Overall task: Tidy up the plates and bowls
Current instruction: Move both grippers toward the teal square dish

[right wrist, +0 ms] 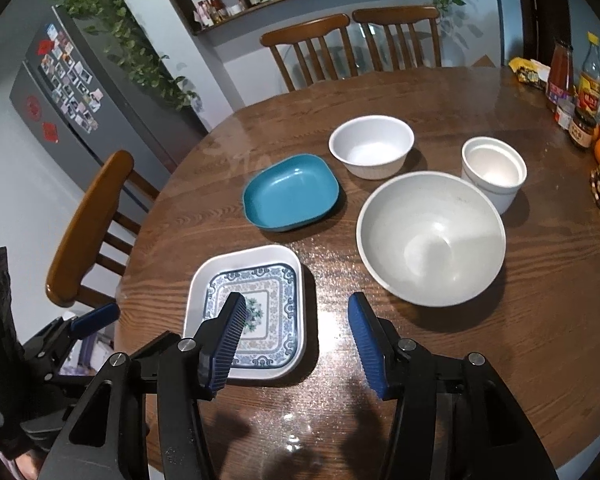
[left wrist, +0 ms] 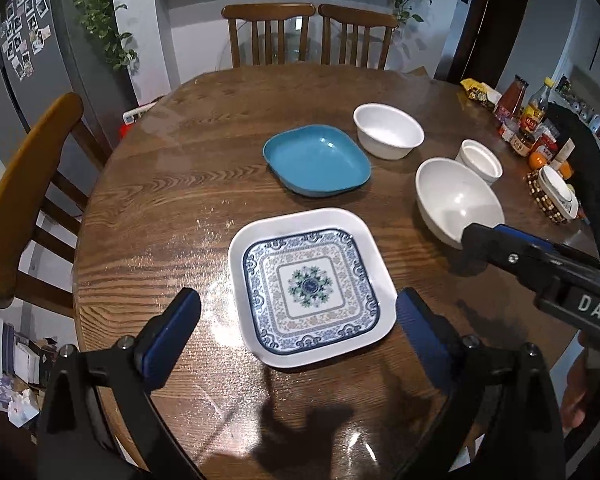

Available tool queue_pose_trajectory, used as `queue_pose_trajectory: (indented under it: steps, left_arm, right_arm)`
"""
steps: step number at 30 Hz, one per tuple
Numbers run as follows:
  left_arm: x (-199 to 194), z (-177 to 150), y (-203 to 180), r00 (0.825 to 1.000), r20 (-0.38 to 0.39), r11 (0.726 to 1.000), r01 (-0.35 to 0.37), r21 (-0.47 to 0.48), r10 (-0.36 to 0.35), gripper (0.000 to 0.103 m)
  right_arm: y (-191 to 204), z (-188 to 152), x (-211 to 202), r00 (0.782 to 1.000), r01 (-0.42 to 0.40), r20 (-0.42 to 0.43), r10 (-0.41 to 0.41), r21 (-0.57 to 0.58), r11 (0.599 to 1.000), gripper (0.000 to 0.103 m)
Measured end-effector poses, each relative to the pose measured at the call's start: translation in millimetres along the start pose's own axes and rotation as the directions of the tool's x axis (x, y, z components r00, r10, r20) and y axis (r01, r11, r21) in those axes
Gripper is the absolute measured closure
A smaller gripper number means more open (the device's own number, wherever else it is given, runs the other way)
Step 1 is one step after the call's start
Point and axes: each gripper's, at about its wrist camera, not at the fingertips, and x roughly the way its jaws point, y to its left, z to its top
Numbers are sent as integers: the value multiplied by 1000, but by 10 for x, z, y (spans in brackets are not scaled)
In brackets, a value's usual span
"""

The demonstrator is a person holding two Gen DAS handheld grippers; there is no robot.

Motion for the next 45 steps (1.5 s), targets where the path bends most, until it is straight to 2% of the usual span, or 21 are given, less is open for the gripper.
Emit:
queue_pose_trajectory:
  steps: [8, 18, 24, 29, 38, 45]
  left_arm:
    - [-94, 157, -104, 999, 35, 1000, -19, -14, 19, 5]
    - [-247, 493, -432, 993, 109, 999, 34, 4, -35, 5]
    - [-251, 758, -522, 987, 159, 1000, 24, 12, -26, 5]
    - [-188, 925, -523, 985, 172, 1000, 6, 7, -7, 5]
    - [-29, 1159, -468, 980, 195, 999, -41, -10, 42, 5]
    - [255, 1251, -370, 983, 163, 996, -82, -24, 85, 5]
  right_arm:
    - [-70, 140, -145, 1000, -4, 29, 4, -23, 1000, 49]
    - [-259, 489, -437, 994, 45, 98, -40, -46, 998, 49]
    - [-333, 717, -540, 990, 70, 129, -61, -66, 995, 49]
    - [-365, 865, -573, 986, 80, 151, -68, -77, 994, 49]
    - [-391, 1060, -351, 990, 80, 125, -69, -86, 993, 49]
    - [-367, 1181, 14, 996, 65, 60, -60, -94, 993, 49]
